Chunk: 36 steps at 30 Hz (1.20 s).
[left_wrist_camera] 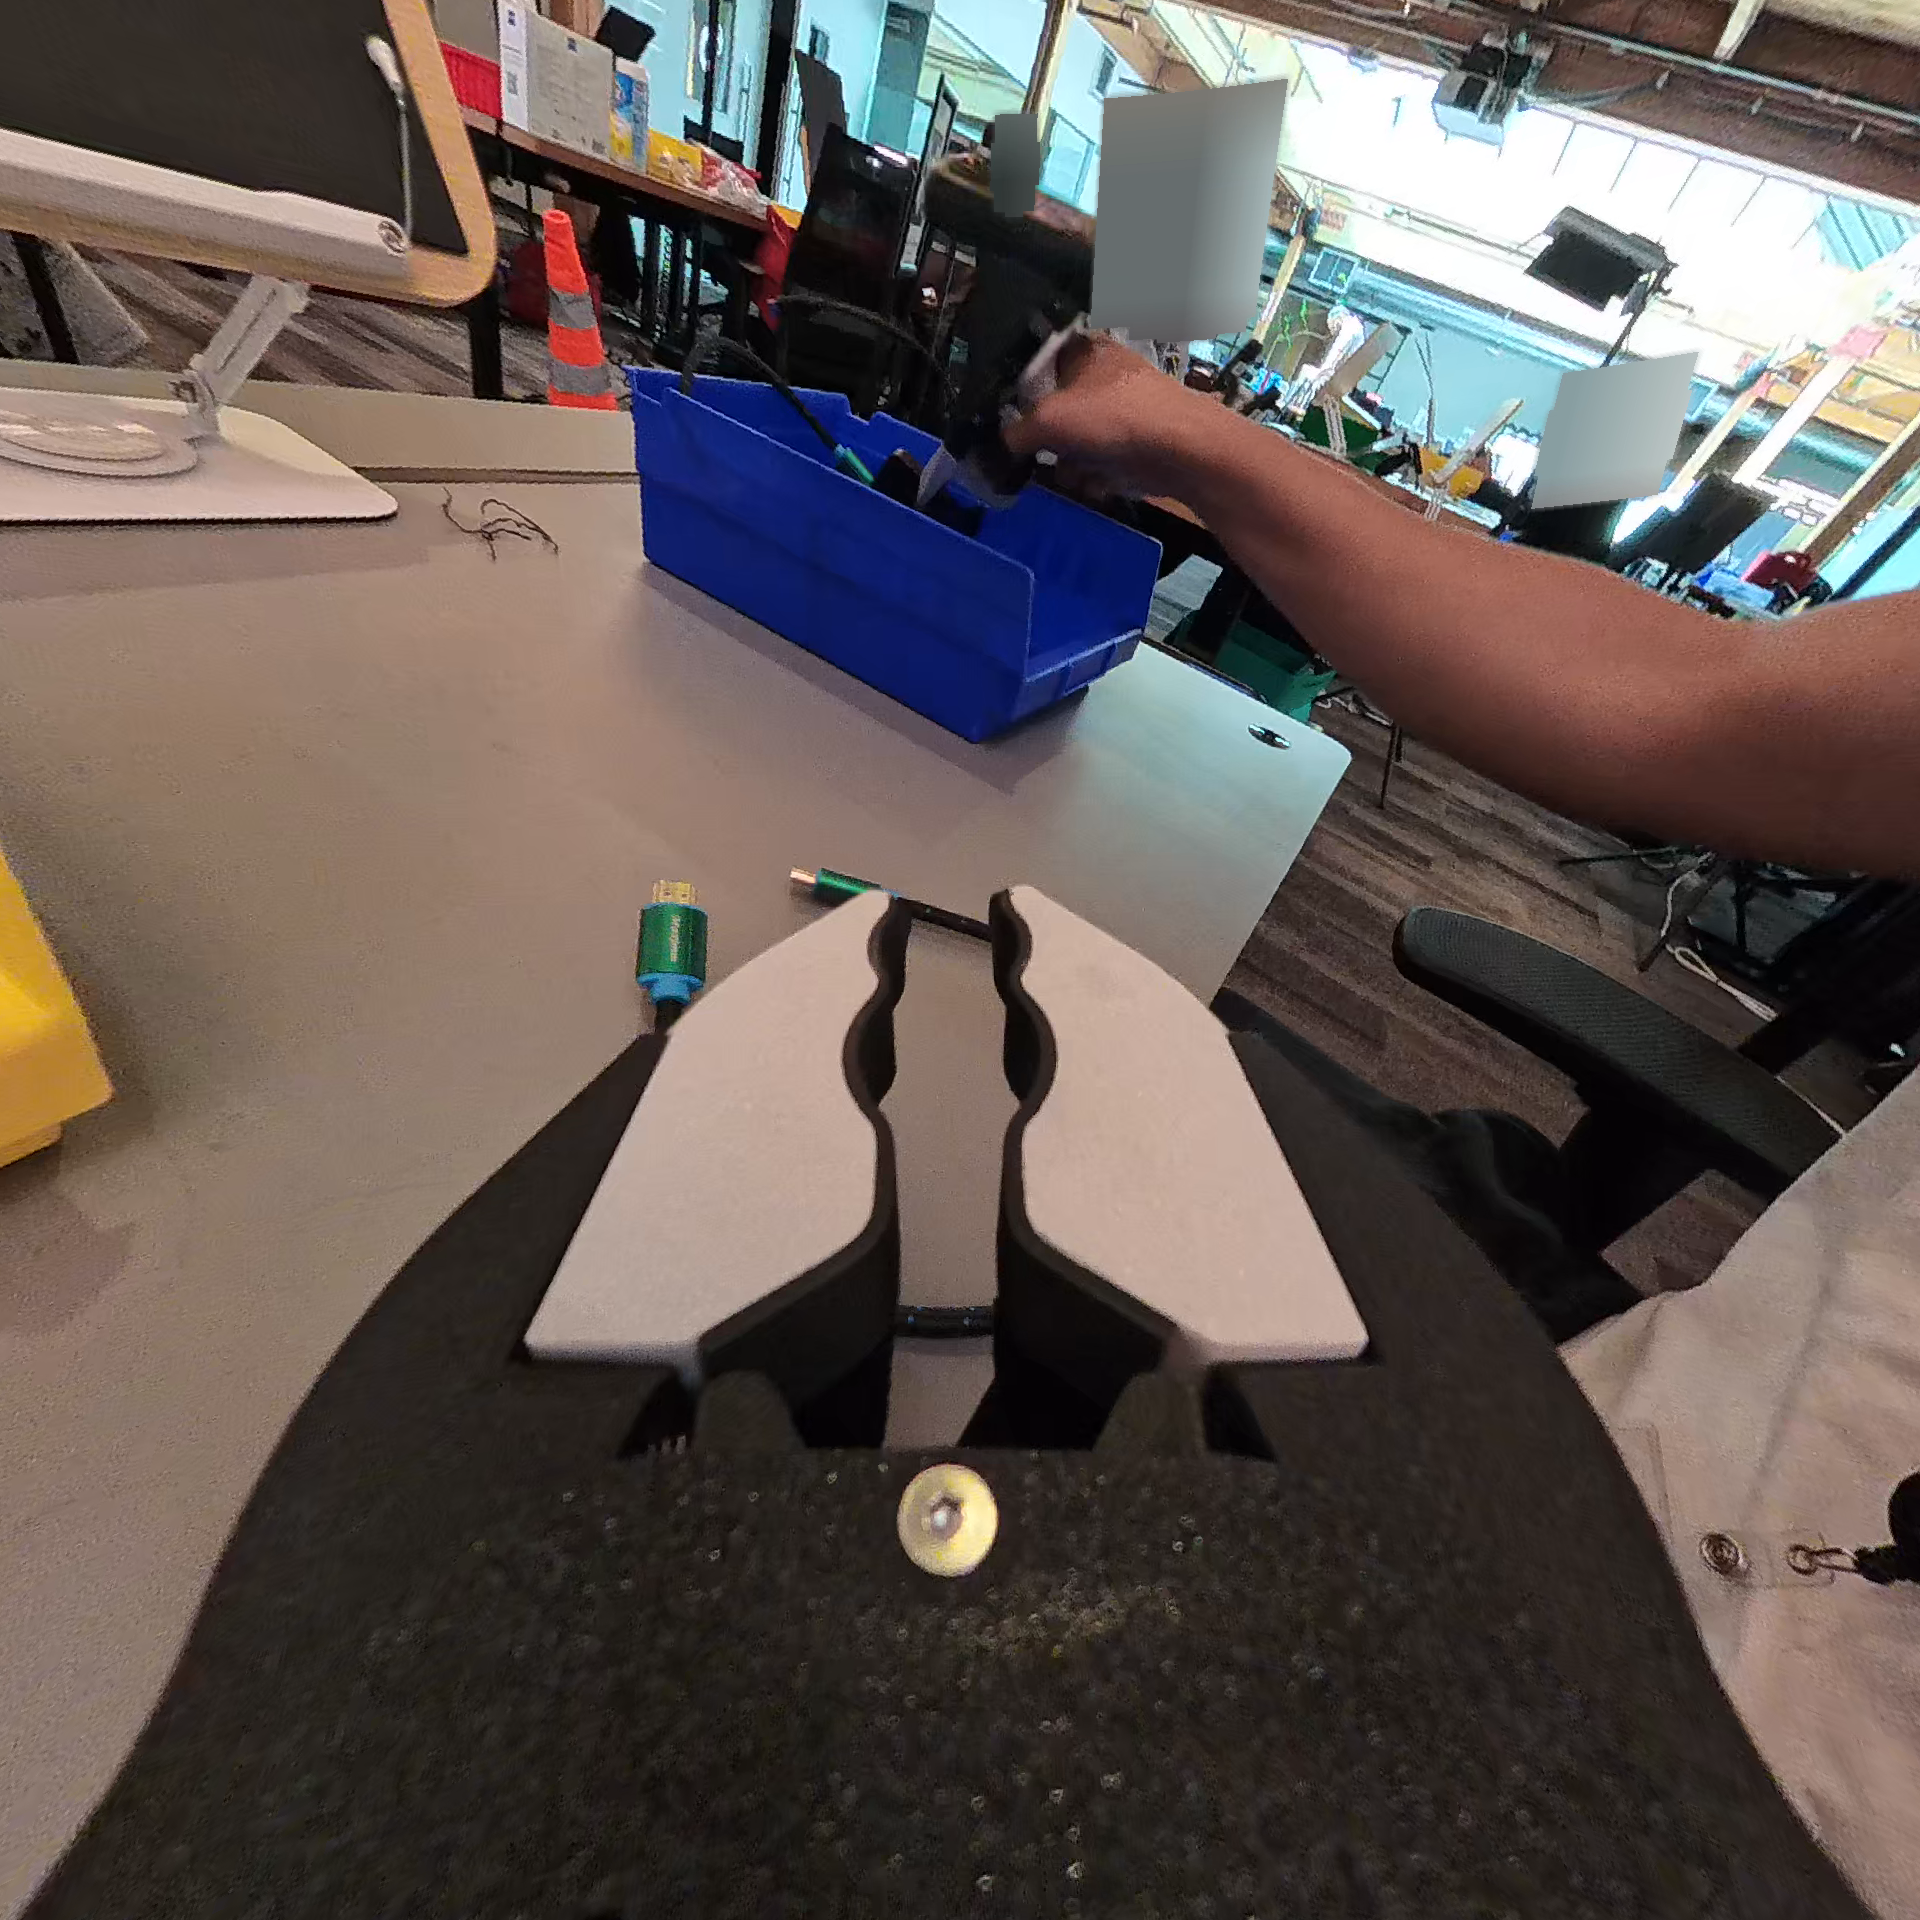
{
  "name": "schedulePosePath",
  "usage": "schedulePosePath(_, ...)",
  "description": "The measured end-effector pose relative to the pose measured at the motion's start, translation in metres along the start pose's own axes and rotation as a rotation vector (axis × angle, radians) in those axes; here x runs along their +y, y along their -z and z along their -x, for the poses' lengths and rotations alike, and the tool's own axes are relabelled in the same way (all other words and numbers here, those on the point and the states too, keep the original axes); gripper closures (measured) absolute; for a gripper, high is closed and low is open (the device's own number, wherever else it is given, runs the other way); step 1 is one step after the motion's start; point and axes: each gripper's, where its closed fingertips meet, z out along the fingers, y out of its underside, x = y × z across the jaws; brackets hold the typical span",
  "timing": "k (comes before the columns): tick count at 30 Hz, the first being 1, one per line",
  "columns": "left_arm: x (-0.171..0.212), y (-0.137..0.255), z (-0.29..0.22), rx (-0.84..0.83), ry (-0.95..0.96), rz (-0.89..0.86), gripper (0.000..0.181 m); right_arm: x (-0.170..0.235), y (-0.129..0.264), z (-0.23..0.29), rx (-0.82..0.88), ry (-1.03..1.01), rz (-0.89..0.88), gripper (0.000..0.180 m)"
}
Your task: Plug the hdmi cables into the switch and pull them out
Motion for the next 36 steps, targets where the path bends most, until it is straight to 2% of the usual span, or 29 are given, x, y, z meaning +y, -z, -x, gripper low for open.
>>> schedulePosePath(3,0.002,-0.001,-0.003,-0.003,-0.029,0.015,0.164,0.004,-0.001,0.003,-0.039,-0.025,0.090,0.164)
schedulePosePath(5,0.003,0.000,-0.003,-0.018,-0.050,0.025,0.161,0.006,0.002,0.008,-0.075,-0.026,0.108,0.145)
schedulePosePath(9,0.008,0.009,0.007,-0.106,-0.110,0.051,0.156,0.000,0.036,0.014,-0.163,-0.087,-0.026,0.128)
schedulePosePath(11,0.013,0.019,0.018,-0.186,-0.127,0.070,0.154,-0.003,0.076,0.016,-0.174,-0.115,-0.184,0.128)
schedulePosePath(13,0.020,0.031,0.030,-0.268,-0.138,0.082,0.152,-0.009,0.126,0.033,-0.201,-0.117,-0.421,0.129)
schedulePosePath(15,0.027,0.041,0.042,-0.336,-0.144,0.112,0.151,-0.003,0.168,0.069,-0.253,-0.093,-0.637,0.130)
schedulePosePath(17,0.031,0.047,0.051,-0.382,-0.148,0.145,0.149,0.012,0.191,0.114,-0.318,-0.085,-0.801,0.130)
schedulePosePath(19,0.033,0.050,0.061,-0.418,-0.141,0.164,0.147,0.032,0.192,0.158,-0.367,-0.108,-0.872,0.136)
schedulePosePath(23,0.039,0.047,0.071,-0.403,-0.074,0.200,0.145,0.068,0.178,0.242,-0.507,-0.139,-0.941,0.137)
schedulePosePath(26,0.043,0.040,0.077,-0.396,-0.062,0.235,0.144,0.086,0.156,0.277,-0.555,-0.062,-0.823,0.138)
schedulePosePath(32,0.032,0.042,0.114,-0.498,-0.161,0.319,0.145,0.087,0.144,0.281,-0.611,-0.054,-0.778,0.138)
schedulePosePath(36,0.004,0.066,0.163,-0.592,-0.379,0.495,0.146,0.088,0.145,0.274,-0.612,-0.069,-0.793,0.138)
